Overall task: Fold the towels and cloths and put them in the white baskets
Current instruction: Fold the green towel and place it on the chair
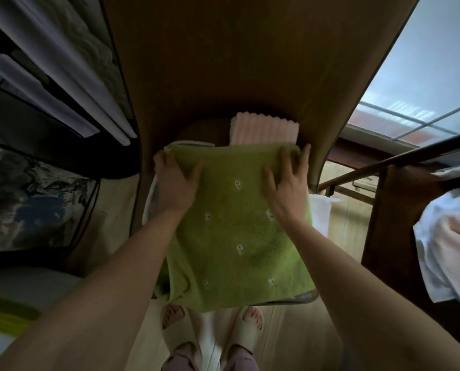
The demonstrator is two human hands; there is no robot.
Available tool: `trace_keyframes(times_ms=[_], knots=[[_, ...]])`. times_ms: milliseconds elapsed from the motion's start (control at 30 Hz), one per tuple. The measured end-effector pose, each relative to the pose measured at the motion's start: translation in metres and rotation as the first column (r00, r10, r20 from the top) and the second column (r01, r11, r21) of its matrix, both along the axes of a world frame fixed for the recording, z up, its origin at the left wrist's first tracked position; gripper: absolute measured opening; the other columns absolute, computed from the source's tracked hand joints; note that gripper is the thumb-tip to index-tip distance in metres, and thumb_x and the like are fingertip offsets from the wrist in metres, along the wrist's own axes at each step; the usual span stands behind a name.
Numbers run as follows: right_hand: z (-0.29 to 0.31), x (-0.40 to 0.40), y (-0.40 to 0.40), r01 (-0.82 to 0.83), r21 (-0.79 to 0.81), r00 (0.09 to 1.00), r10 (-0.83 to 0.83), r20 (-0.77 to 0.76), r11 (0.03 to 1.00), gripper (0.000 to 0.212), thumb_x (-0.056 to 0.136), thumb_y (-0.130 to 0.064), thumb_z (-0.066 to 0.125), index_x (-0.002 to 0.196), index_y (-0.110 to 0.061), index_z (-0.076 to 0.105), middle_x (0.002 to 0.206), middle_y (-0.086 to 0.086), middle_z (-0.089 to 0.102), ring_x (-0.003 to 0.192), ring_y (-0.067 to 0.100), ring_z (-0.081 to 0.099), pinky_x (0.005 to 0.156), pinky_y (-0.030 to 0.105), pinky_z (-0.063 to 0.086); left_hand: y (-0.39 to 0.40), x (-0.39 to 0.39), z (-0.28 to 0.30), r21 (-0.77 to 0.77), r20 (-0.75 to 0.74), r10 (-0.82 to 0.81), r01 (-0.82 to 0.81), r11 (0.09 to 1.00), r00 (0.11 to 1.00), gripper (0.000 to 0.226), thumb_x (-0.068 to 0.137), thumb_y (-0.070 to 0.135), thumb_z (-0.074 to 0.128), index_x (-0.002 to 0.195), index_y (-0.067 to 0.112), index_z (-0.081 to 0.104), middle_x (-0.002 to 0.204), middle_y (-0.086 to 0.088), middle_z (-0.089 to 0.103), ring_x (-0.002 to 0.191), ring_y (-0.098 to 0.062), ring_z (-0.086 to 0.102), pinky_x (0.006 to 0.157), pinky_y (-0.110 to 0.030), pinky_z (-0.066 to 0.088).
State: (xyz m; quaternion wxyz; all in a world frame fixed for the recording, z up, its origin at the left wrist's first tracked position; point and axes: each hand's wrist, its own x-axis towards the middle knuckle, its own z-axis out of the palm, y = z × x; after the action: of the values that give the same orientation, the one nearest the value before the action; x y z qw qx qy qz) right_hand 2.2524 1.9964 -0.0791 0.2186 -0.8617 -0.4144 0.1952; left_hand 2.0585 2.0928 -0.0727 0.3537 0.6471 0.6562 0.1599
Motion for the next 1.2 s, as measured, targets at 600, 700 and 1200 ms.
trace_keyframes(times_ms=[600,700,1200], knots=[[-0.011,-0.101,-0.065,-0.728,-0.053,0.682,0.730,0.047,0.683,0.052,0.102,-0.036,0.028,0.148,-0.012,0.037,0.157,0.006,0.029,0.148,0.023,0.017,0.120,0.047,0.019,-0.098,-0.091,0.008,-0.069,0.144,0.100,-0.091,0.993,0.985,0.011,0.099,0.025,0.051,0.105,0.020,0.059,0.100,0.003,0.062,0.086,-0.001,0.057,0.079,-0.024,0.048],[-0.025,-0.128,-0.080,-0.726,-0.110,0.680,0.733,0.039,0.679,0.053,0.102,-0.036,0.029,0.149,-0.013,0.035,0.157,0.007,0.029,0.149,0.025,0.015,0.121,0.045,0.014,-0.152,-0.126,0.011,-0.202,0.181,0.079,-0.041,0.978,0.980,0.007,0.094,0.027,0.059,0.098,0.023,0.064,0.089,0.009,0.067,0.078,0.002,0.060,0.069,-0.018,0.048],[-0.056,-0.150,-0.085,-0.688,-0.305,0.645,0.747,0.160,0.659,0.068,0.099,-0.058,0.019,0.156,-0.027,-0.001,0.163,0.001,-0.003,0.149,0.019,-0.012,0.121,0.039,-0.010,-0.189,-0.178,-0.002,-0.511,0.237,0.322,-0.165,0.844,0.917,0.038,0.097,0.028,0.055,0.059,0.025,0.053,0.051,0.011,0.043,0.049,-0.006,0.038,0.053,-0.024,0.032]])
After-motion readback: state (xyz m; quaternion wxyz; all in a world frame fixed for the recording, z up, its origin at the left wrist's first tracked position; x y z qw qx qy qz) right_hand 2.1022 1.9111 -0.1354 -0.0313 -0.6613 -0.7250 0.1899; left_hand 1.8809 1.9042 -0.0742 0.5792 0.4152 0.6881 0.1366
